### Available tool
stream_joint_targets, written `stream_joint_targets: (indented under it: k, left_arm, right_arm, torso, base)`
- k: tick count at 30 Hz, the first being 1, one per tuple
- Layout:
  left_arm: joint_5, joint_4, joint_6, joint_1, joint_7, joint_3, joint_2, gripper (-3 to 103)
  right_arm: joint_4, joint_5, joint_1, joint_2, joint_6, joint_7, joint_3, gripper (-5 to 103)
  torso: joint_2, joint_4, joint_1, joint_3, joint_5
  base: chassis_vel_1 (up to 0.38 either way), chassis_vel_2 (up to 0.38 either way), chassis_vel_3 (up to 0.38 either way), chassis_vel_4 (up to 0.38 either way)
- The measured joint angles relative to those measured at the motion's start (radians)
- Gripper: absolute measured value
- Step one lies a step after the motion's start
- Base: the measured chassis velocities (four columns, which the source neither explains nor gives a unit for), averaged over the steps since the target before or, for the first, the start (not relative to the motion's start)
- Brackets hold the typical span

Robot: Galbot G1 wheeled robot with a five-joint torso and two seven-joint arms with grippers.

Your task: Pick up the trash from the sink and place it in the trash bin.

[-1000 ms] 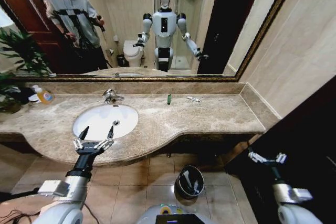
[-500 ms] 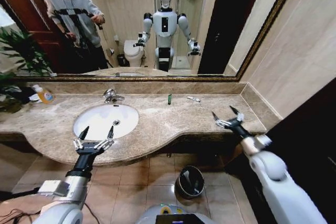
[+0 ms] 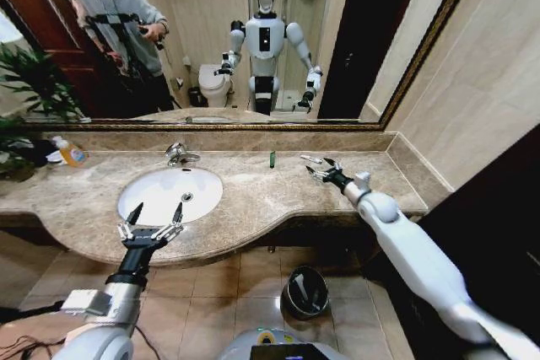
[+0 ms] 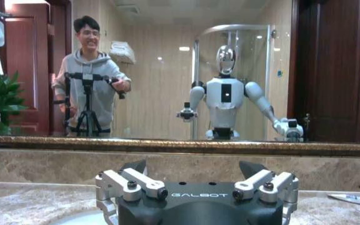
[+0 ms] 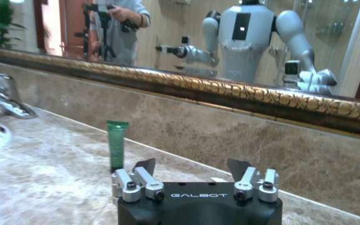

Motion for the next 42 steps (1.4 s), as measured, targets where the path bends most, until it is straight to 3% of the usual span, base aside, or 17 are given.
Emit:
stream_joint_targets:
  k: [3,4,8,19,42]
  left_arm:
    - [0.000,0.000,0.000,0.000,0.000,0.000,0.000,100]
    - [0.000,0.000,0.000,0.000,0.000,0.000,0.000,100]
    - [0.000,0.000,0.000,0.000,0.000,0.000,0.000,100]
    - [0.000,0.000,0.000,0.000,0.000,0.000,0.000,100]
    - [0.000,0.000,0.000,0.000,0.000,0.000,0.000,100]
  right_arm:
    - [-0.075,-0.005,0.056,0.029,0.015,0.018,-0.037,76]
    - [-0.105,-0.013,0.074,0.039,0.022,0.025,-0.046,84]
    - [-0.189,-0.031,0.120,0.067,0.036,0.039,-0.065,94]
    - [-0.316,-0.045,0.137,0.084,0.044,0.066,-0.006,99]
    - [-0.416,-0.057,0.187,0.154,0.083,0.035,-0.016,95]
  torso:
    - [0.000,0.0002,0.000,0.000,0.0003]
    - [0.000,0.0002,0.000,0.000,0.0000]
    - [0.000,0.0000,0.000,0.000,0.0002]
    - [0.000,-0.0001,0.000,0.000,0.0002]
    - [0.000,0.0000,0.000,0.000,-0.0001]
  base:
    - [0.000,0.000,0.000,0.000]
    - [0.000,0.000,0.000,0.000]
    - [0.000,0.000,0.000,0.000]
    - [0.000,0.000,0.000,0.000]
    - [0.000,0.000,0.000,0.000]
